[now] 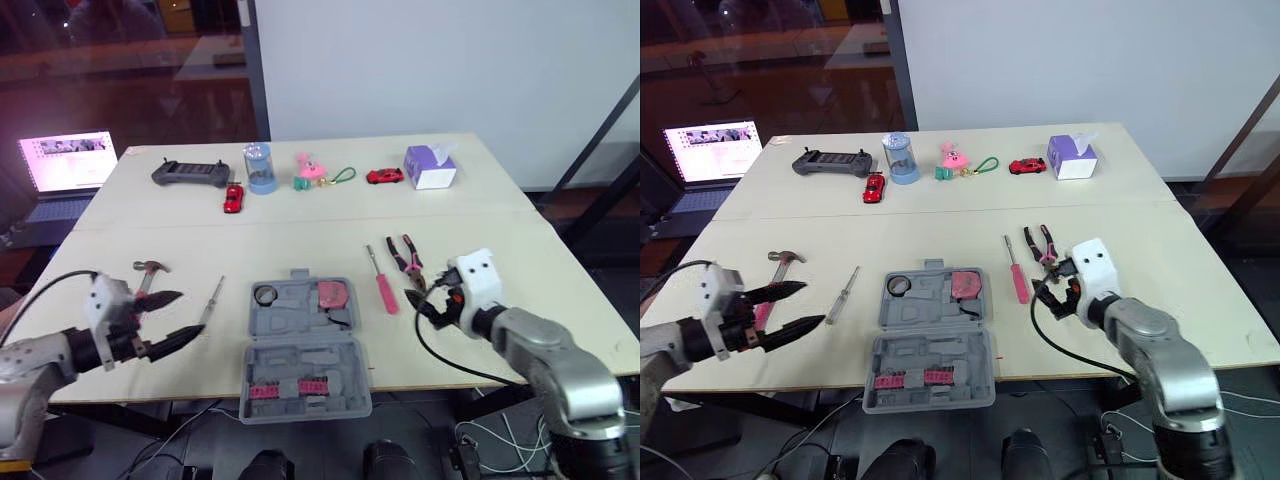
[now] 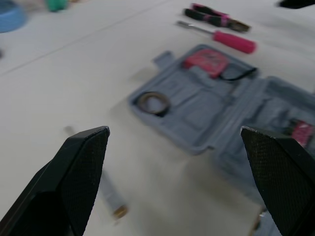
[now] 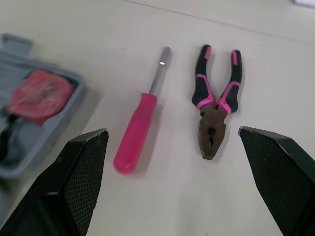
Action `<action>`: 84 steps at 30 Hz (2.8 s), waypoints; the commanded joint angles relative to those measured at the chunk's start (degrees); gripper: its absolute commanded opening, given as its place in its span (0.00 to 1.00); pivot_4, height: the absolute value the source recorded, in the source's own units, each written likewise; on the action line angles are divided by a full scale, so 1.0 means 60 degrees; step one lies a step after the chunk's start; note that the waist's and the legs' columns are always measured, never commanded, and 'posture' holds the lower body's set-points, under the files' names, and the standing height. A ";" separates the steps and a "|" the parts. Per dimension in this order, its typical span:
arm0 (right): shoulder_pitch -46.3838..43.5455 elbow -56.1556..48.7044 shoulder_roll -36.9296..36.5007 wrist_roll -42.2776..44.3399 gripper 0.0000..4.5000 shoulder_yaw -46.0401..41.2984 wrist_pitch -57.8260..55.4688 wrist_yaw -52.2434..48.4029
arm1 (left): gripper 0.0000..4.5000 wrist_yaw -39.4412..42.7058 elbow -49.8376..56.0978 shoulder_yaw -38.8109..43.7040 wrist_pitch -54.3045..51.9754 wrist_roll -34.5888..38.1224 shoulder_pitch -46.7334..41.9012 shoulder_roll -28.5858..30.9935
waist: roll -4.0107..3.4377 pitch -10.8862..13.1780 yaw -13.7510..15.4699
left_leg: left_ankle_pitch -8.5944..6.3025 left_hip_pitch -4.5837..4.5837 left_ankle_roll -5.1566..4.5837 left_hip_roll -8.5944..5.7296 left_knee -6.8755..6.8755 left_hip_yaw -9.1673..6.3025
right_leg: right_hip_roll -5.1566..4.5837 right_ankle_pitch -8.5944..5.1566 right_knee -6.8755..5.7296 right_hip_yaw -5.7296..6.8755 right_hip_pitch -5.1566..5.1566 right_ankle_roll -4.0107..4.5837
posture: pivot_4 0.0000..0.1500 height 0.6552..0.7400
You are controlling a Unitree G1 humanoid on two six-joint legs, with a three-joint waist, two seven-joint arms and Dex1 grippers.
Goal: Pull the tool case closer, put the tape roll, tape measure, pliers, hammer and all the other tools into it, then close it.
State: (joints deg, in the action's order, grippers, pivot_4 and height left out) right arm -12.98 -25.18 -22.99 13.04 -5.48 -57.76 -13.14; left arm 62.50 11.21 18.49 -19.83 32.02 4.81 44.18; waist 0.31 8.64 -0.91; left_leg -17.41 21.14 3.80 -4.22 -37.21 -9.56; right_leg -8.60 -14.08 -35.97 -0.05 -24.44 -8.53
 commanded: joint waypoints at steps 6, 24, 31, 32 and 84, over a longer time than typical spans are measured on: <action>-0.1990 0.3460 0.1911 -0.1453 1.00 0.0011 0.1238 0.2685 | 1.00 -0.0441 0.1912 -0.0457 -0.0451 0.0609 0.0102 -0.0343 | -0.0005 0.0002 -0.0032 | 0.0009 0.0002 0.0016 -0.0001 0.0002 0.0003 | 0.0002 0.0000 -0.0007 -0.0004 -0.0009 0.0001 | 1.00 1.00; -0.3587 0.9405 0.1790 -0.1430 0.80 -0.0282 0.4554 0.1857 | 1.00 -0.0912 0.2607 -0.0204 -0.0760 0.0896 0.0601 -0.0260 | -0.0009 -0.0001 -0.0267 | 0.0011 -0.0009 0.0014 0.0000 0.0005 0.0004 | 0.0005 0.0000 -0.0009 -0.0006 0.0001 0.0002 | 1.00 1.00; -0.3482 0.9201 0.1882 -0.1426 0.22 -0.0154 0.4529 0.1848 | 1.00 -0.0897 0.2426 -0.0214 -0.0700 0.0884 0.0450 -0.0291 | -0.0010 -0.0002 -0.0255 | 0.0010 -0.0010 0.0014 -0.0002 0.0003 0.0003 | 0.0003 0.0000 -0.0008 -0.0006 0.0006 0.0002 | 1.00 1.00; -0.3442 0.9110 0.1870 -0.1451 0.22 -0.0145 0.4534 0.1876 | 1.00 -0.0899 0.2403 -0.0234 -0.0698 0.0893 0.0405 -0.0306 | -0.0010 -0.0002 -0.0255 | 0.0010 -0.0010 0.0014 -0.0002 0.0004 0.0003 | 0.0003 0.0000 -0.0009 -0.0006 0.0006 0.0002 | 1.00 1.00; -0.8993 0.5406 0.0152 -0.1542 0.22 0.9352 0.0761 -0.7770 | 1.00 0.2707 -0.2346 0.0290 0.3157 0.0067 0.0276 0.0234 | -0.0057 0.0039 -0.0295 | 0.0012 0.0049 0.0018 -0.0004 0.0003 -0.0013 | -0.0005 0.0001 -0.0015 0.0015 -0.0070 0.0001 | 1.00 1.00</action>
State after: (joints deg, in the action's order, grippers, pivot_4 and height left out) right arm -65.61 8.01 -22.81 4.78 51.38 -54.57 -58.98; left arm 78.98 -3.88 19.61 -1.71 32.41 6.38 45.62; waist -0.03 8.88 -2.67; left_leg -17.34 21.44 3.92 -4.24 -37.19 -9.63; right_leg -8.62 -14.08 -36.08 0.04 -24.88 -8.52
